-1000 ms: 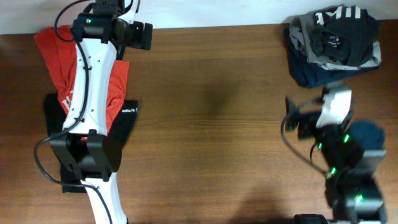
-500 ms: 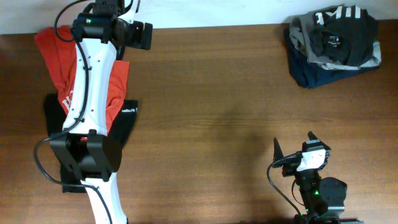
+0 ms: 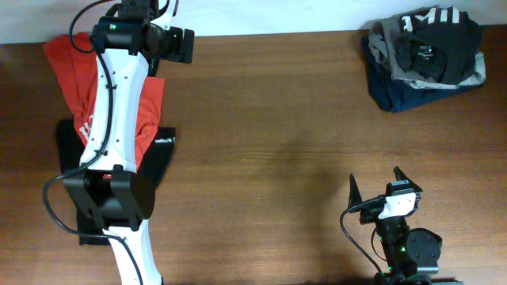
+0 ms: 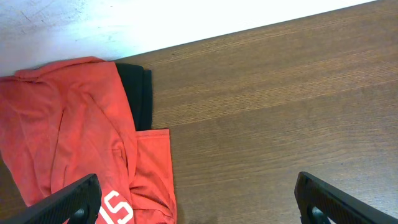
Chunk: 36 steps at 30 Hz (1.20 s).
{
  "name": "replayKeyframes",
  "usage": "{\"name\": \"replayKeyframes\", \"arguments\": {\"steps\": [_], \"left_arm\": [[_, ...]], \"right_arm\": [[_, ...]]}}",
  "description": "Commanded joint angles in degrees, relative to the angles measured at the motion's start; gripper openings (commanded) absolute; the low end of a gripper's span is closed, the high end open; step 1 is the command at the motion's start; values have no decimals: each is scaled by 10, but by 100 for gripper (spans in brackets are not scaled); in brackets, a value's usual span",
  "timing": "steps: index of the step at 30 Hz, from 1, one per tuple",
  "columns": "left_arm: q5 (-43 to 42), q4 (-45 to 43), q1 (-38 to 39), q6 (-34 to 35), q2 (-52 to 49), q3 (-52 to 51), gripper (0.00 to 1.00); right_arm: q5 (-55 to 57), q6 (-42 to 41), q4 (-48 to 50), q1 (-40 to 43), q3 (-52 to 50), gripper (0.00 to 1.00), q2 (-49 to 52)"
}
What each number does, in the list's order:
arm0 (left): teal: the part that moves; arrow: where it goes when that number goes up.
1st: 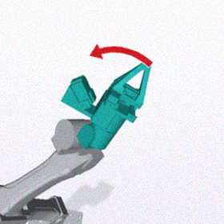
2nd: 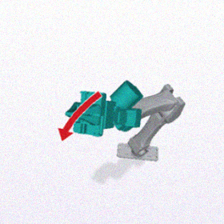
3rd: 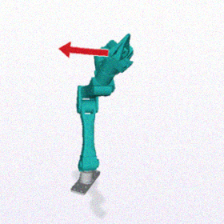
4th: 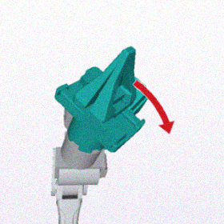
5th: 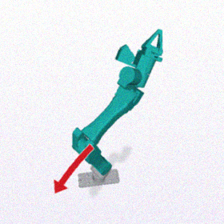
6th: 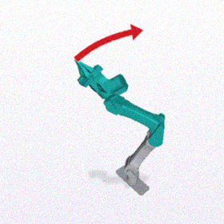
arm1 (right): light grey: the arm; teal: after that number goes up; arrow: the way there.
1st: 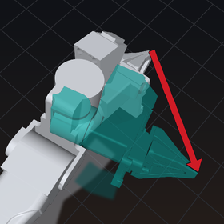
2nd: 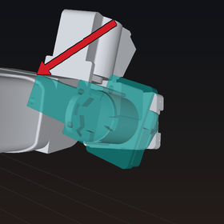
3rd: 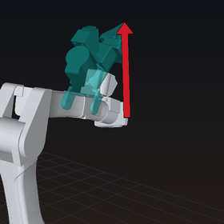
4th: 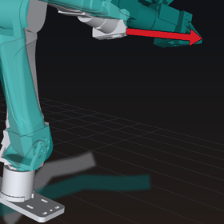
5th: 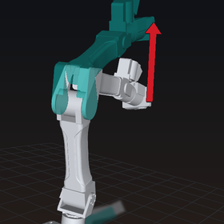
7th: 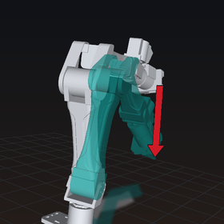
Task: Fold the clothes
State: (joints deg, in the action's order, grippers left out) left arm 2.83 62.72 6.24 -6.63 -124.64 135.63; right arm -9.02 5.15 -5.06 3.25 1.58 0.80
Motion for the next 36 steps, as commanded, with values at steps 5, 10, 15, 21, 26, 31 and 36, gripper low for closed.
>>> {"name": "replayKeyframes", "arguments": {"steps": [5, 10, 15, 21, 26, 31, 36], "left_arm": [[-4, -1, 1, -5, -2, 2, 99], [-5, -1, 1, -5, -2, 2, 99], [-4, -1, 1, -5, -2, 2, 99], [-4, -1, 25, -5, 39, 2, 99], [-4, -1, 41, -5, 113, 2, 99], [0, 18, 41, -5, 194, -7, 99], [-32, -166, 20, -5, 345, -246, 99]], "right_arm": [[9, 3, 3, 2, -7, 99, -6], [9, 3, 3, 2, -7, 99, -6], [9, 3, 3, 2, -7, 99, -6], [9, 3, 3, 2, -7, 99, -6], [9, 3, 3, 2, -7, 99, -6], [9, 3, 3, 2, -7, 99, -6], [9, 3, 3, 2, -7, 99, -6]]}}
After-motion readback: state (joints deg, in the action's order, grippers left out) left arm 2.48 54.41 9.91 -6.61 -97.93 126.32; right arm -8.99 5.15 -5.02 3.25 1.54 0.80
